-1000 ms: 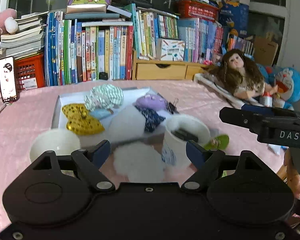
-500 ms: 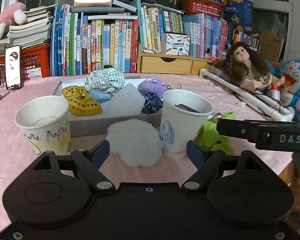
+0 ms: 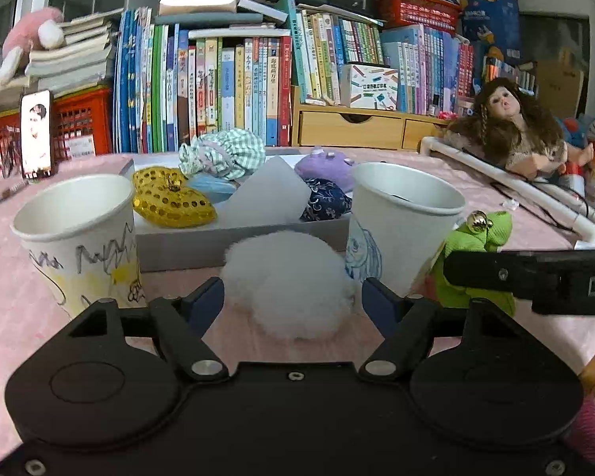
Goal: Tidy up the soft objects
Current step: 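Grasp the cotton ball with the left tool while the right tool grasps the green plush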
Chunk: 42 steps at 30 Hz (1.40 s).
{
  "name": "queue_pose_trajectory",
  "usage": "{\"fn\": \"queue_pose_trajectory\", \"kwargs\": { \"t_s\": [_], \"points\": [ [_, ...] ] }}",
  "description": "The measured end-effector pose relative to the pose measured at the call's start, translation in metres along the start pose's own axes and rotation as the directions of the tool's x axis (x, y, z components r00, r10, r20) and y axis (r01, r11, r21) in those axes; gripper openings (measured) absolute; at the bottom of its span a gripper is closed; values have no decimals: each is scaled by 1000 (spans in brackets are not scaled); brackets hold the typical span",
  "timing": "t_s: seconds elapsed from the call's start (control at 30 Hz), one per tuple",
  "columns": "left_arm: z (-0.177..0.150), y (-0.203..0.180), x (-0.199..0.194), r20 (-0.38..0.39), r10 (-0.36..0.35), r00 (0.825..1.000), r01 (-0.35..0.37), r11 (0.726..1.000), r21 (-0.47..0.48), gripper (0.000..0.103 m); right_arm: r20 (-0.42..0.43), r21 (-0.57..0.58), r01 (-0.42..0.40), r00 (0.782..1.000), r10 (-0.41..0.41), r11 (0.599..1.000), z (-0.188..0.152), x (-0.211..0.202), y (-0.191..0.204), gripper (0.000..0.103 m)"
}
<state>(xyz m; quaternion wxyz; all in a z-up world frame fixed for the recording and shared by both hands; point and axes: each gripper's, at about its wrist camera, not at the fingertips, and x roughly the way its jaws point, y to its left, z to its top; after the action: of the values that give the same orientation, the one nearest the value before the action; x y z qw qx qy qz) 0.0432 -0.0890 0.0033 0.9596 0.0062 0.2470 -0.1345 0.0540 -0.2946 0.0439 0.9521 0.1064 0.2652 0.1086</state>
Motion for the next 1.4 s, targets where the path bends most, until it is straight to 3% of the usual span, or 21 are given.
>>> {"fn": "queue_pose_trajectory", "kwargs": {
  "t_s": [0.4, 0.47, 0.53, 0.67, 1.0, 1.4],
  "points": [
    [-6, 2, 12, -29, -1, 1000, 1, 1000, 1, 60, -4, -61, 33, 999, -33, 998, -5, 1, 10, 42],
    [-7, 2, 15, -41, -5, 999, 5, 1000, 1, 54, -3, -73, 41, 999, -41, 997, -4, 1, 12, 35],
    [-7, 2, 15, -50, -26, 998, 26, 1000, -7, 45, 2, -84, 45, 999, -45, 995, -5, 0, 15, 33],
    [-5, -1, 13, -50, -22, 999, 22, 1000, 7, 43, 13, -102, 58, 998, -57, 993, -4, -2, 19, 29],
    [12, -2, -14, 12, -1, 1000, 1, 1000, 11, 40, 101, -96, 93, 991, -83, 991, 11, -26, 20, 27],
    [54, 3, -38, 47, -29, 998, 29, 1000, -3, 37, 176, -82, 93, 981, -77, 992, 46, -40, 18, 27]
  ]
}}
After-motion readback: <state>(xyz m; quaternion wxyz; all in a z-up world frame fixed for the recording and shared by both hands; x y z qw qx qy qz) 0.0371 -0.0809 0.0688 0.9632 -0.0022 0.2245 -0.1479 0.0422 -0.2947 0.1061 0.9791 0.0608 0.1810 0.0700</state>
